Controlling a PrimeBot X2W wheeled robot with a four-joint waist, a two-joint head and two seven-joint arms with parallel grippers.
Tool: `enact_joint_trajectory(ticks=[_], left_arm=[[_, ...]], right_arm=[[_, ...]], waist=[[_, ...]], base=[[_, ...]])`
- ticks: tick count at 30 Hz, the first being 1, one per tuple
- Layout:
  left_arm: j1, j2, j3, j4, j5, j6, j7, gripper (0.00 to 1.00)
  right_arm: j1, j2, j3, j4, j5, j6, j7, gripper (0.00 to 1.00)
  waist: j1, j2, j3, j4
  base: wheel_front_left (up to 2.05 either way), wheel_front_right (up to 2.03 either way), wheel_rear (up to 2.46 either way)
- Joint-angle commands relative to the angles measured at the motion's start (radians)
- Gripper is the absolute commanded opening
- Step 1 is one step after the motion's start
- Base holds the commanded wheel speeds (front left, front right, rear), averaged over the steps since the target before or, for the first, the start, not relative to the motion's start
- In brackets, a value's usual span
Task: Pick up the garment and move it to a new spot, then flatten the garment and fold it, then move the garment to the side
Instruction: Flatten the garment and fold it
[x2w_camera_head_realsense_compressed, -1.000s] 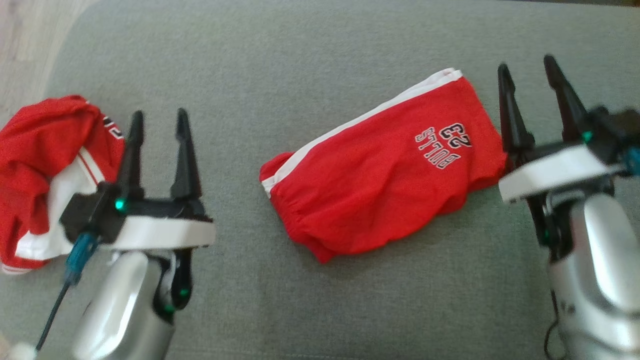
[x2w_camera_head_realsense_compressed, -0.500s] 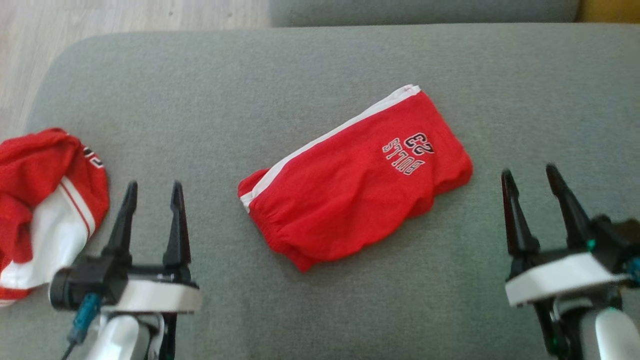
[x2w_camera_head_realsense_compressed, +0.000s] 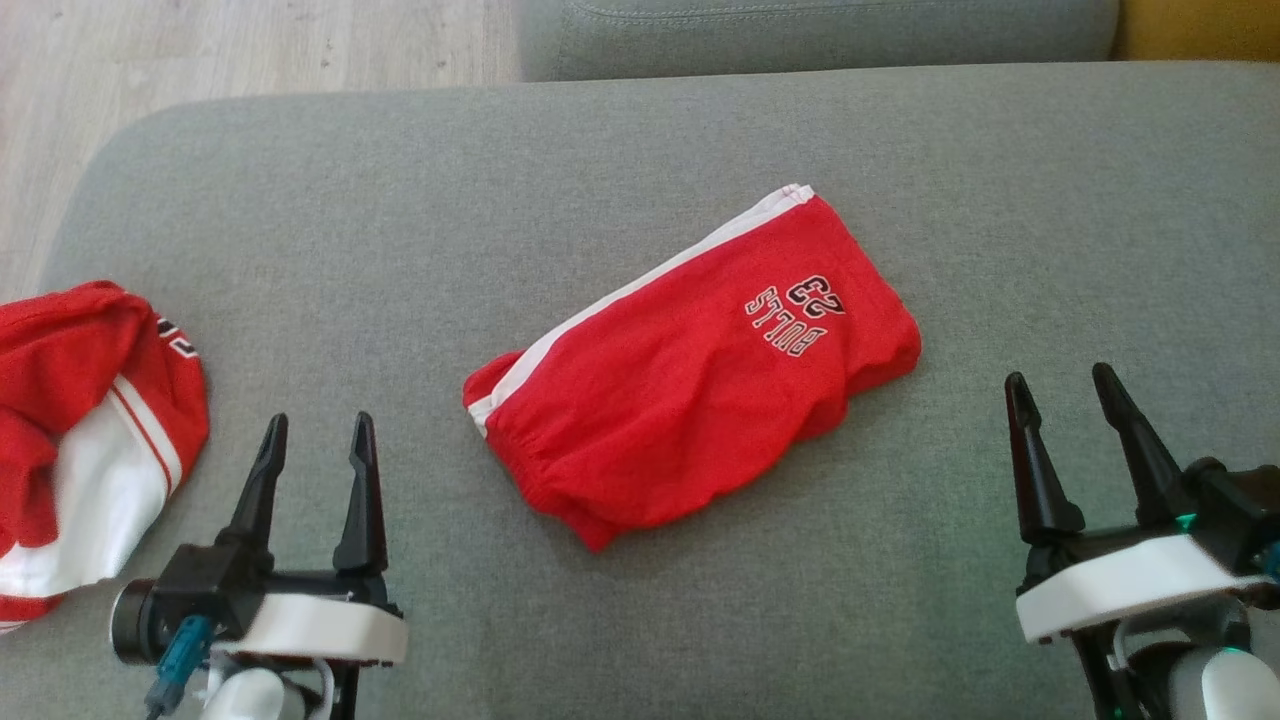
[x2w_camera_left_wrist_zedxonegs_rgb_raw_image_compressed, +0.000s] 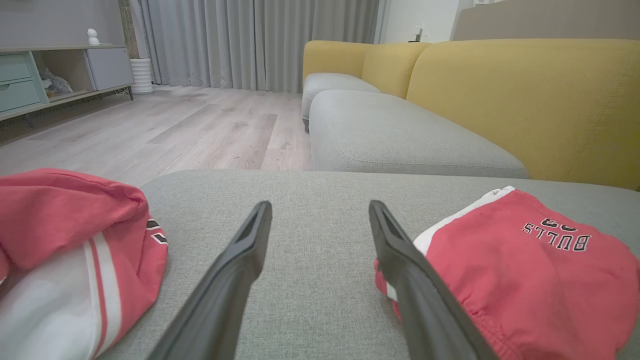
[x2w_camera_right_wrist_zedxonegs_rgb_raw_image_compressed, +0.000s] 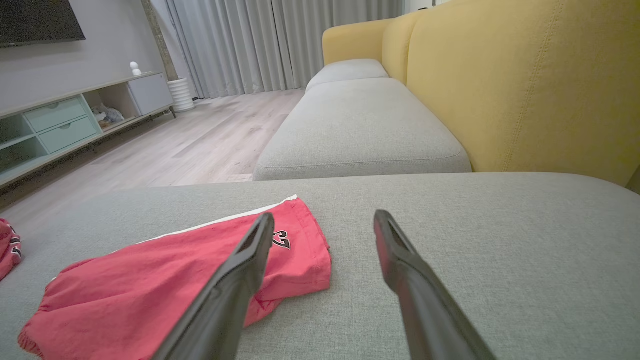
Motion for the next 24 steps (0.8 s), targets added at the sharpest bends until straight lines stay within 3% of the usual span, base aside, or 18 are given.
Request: enact_joint_trajectory(ticks=[1, 11, 24], left_arm=[[-0.029, 0.027, 0.035, -0.028, -0.008, 0.009, -0.002, 1.00], [-0.068, 0.019, 0.022, -0.053, -0.002, 0.006, -0.008, 1.00], [-0.189, -0.037, -0.023, -0.038, 0.032, -0.057, -0.045, 1.00]], right_arm=[[-0.019, -0.005, 0.015, -0.044, 0.008, -0.002, 0.003, 1.00], [-0.082, -0.005, -0.003, 0.022, -0.009, -0.002, 0.052, 1.00], [-0.427, -0.106, 0.030, 0.487, 0.035, -0.002, 0.158, 1.00]], waist=[[0.0001, -0.0001, 0.001, 0.001], [0.0001, -0.0001, 0.050, 0.032], [0.0001, -0.0001, 0.154, 0.164]], base=[[0.00, 0.00, 0.00], [0.00, 0.00, 0.00], [0.00, 0.00, 0.00]])
